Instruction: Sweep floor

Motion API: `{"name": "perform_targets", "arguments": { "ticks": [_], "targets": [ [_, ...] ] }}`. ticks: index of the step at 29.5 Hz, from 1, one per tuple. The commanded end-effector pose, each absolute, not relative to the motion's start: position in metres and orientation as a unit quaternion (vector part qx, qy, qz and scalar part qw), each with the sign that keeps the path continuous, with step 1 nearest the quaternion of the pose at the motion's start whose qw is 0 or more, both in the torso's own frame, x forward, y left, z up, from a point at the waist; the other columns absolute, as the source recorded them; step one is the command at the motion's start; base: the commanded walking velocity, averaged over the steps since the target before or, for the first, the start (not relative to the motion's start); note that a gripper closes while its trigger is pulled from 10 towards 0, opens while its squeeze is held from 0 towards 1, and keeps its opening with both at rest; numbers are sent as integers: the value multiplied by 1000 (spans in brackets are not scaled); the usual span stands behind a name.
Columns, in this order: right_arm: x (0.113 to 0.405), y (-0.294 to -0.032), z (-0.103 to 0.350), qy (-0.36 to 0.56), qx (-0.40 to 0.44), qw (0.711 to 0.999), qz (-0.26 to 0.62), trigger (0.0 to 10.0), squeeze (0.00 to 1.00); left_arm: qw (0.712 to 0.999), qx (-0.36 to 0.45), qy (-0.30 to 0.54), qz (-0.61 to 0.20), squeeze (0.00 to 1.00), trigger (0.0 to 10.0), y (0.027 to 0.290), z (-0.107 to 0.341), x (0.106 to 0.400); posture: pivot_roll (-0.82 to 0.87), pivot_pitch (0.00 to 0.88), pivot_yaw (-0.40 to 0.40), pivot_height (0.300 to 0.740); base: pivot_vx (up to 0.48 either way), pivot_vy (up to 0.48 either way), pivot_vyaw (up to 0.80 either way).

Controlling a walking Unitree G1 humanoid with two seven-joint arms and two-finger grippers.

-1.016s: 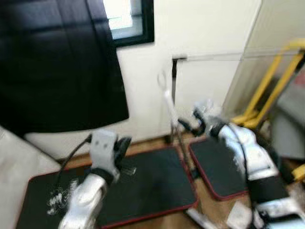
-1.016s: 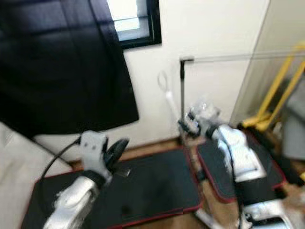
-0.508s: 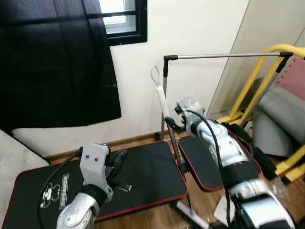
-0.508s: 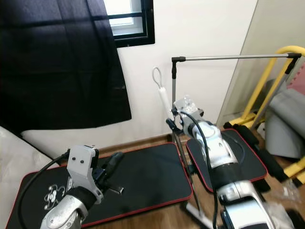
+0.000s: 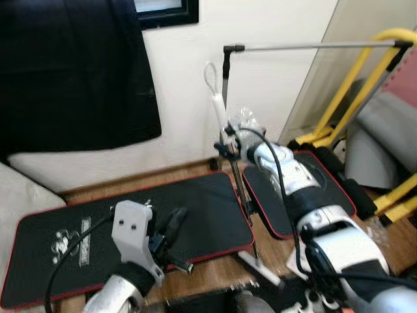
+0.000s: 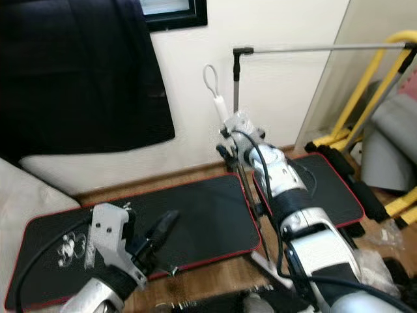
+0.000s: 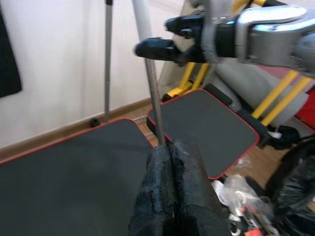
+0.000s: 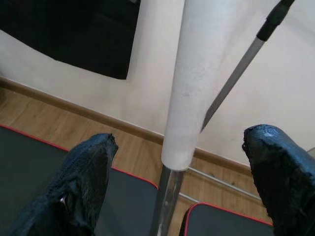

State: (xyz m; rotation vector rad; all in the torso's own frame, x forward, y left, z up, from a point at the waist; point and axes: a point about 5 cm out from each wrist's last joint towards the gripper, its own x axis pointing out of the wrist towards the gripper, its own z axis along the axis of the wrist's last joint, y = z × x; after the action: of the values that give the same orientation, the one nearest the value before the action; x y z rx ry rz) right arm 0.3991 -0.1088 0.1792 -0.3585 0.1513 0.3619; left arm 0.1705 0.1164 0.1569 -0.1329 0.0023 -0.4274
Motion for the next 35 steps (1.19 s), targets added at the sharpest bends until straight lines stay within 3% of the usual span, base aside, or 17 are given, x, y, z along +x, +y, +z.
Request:
{"name": "perform_targets", "arguments": {
  "ticks": [1,11,13,14,15,16,17,35],
  "targets": [
    [400,-110,177,76,-181,965,174,10000,0,971,-74,8,-229,0,10000,113,157,166,78,252,-96,740,0,0,0],
    [408,-86,193,30,-169,969,177,9961,0,969,-100,9,-224,0,10000,108,165,149,97,304,-99,740,0,0,0],
    [410,-85,198,17,-169,972,164,1843,0,969,-104,9,-226,0,10000,107,167,147,100,305,-101,740,0,0,0],
    [410,-85,198,17,-169,972,164,1843,0,969,-104,9,-226,0,10000,107,167,147,100,305,-101,740,0,0,0],
    [411,-86,200,13,-167,973,159,784,0,968,-104,9,-226,0,10000,106,168,146,99,306,-102,740,0,0,0],
    [411,-86,200,13,-167,973,159,784,0,968,-104,9,-226,0,10000,106,168,146,99,306,-102,740,0,0,0],
    [412,-86,202,11,-164,974,157,0,0,968,-105,10,-227,0,10000,106,168,145,99,305,-103,740,0,0,0],
    [413,-104,202,-4,-122,982,142,0,0,968,-108,13,-224,0,10000,109,165,151,77,269,-88,740,0,0,0]
  ]
}}
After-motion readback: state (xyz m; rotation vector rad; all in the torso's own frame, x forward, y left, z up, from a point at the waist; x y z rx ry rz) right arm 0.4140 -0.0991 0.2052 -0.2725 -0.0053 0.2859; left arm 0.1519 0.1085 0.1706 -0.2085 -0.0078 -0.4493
